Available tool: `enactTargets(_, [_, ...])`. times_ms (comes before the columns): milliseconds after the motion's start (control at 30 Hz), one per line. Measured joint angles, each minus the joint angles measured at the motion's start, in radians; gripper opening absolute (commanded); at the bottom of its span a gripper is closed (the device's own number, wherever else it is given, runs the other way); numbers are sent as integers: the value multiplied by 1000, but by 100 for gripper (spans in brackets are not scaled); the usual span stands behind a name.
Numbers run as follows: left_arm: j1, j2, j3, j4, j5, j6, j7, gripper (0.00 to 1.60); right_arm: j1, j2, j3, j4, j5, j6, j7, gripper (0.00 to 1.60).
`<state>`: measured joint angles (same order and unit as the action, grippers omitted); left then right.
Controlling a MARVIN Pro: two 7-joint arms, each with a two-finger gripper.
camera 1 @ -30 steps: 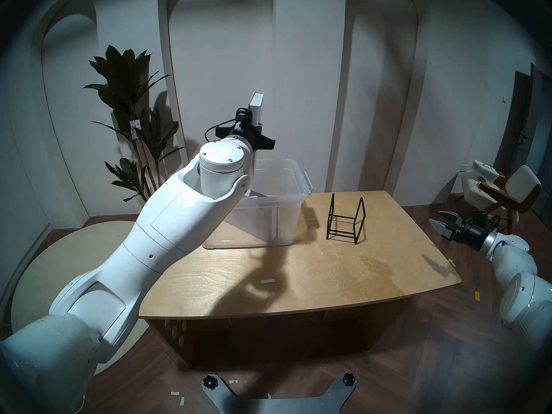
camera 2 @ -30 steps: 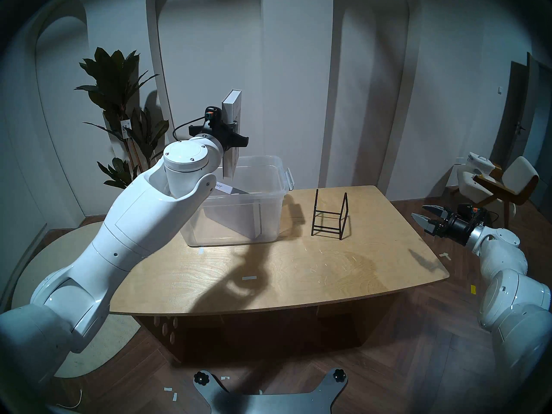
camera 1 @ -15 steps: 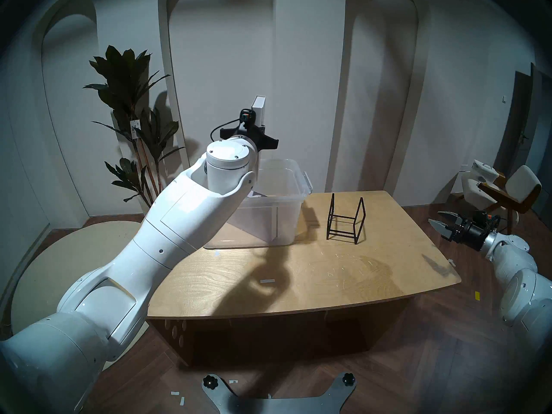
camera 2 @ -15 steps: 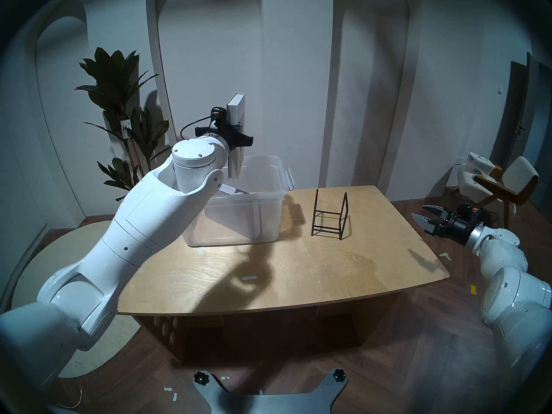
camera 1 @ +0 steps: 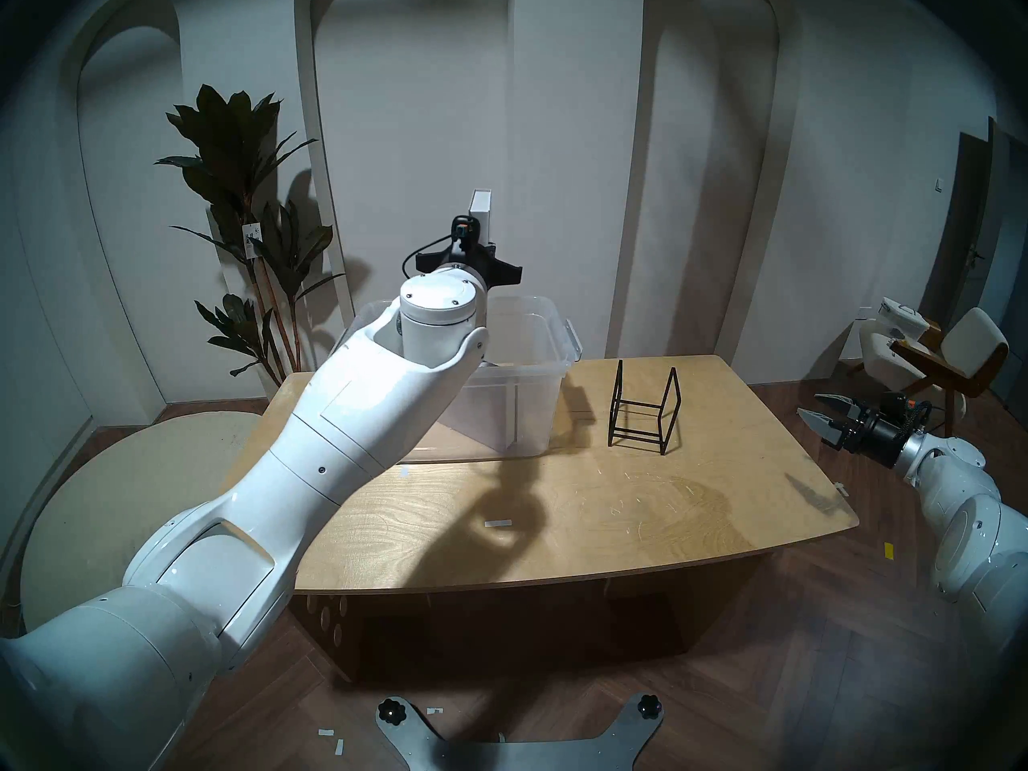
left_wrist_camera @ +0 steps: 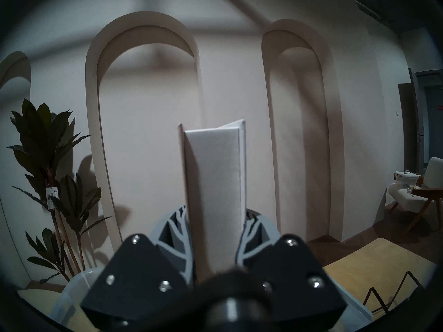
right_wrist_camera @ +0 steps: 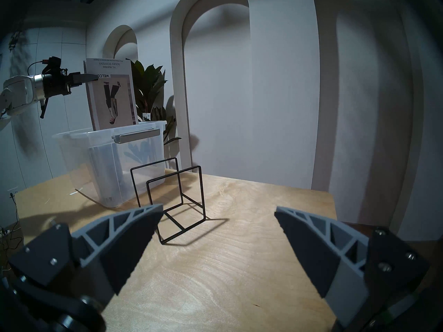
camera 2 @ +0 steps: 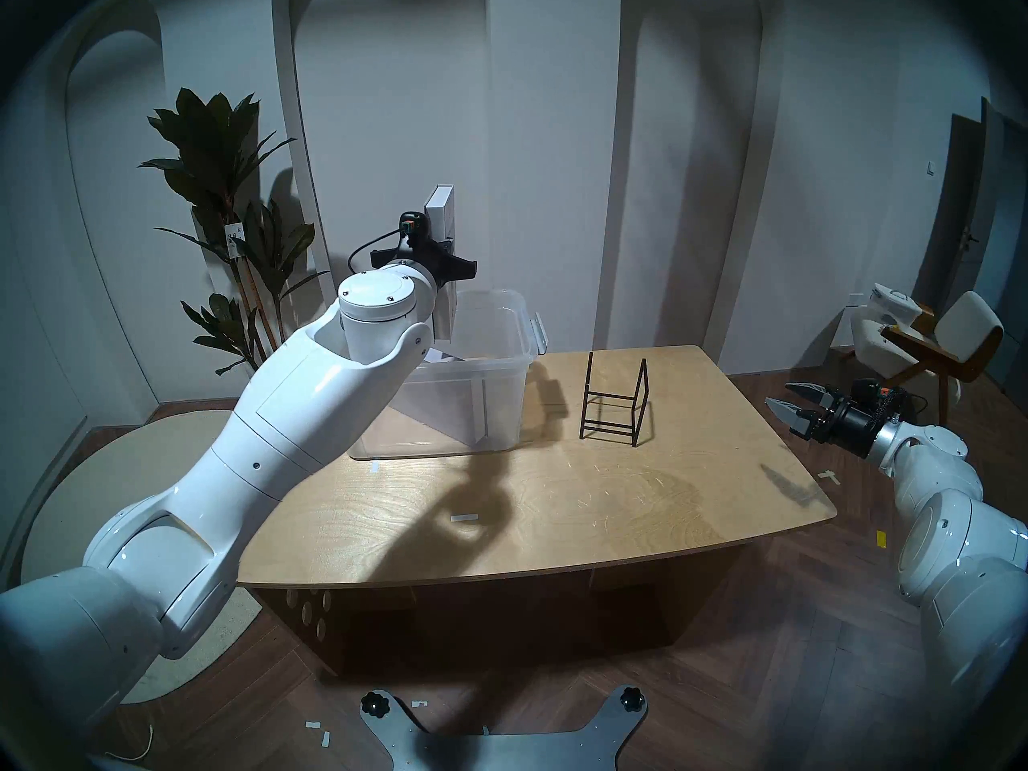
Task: Pack the books into the storage box
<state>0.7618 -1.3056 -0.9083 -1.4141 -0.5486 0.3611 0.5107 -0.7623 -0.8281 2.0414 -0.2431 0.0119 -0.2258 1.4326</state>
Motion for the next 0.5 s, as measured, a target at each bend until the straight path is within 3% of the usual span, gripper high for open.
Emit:
enactTargets(233, [9, -47, 3, -6, 1, 25, 87, 0, 4, 1, 0, 3, -3, -3, 1, 160])
enactTargets(500, [16, -75, 2, -49, -7, 70, 129, 0, 9, 3, 0, 8, -6, -6, 2, 160])
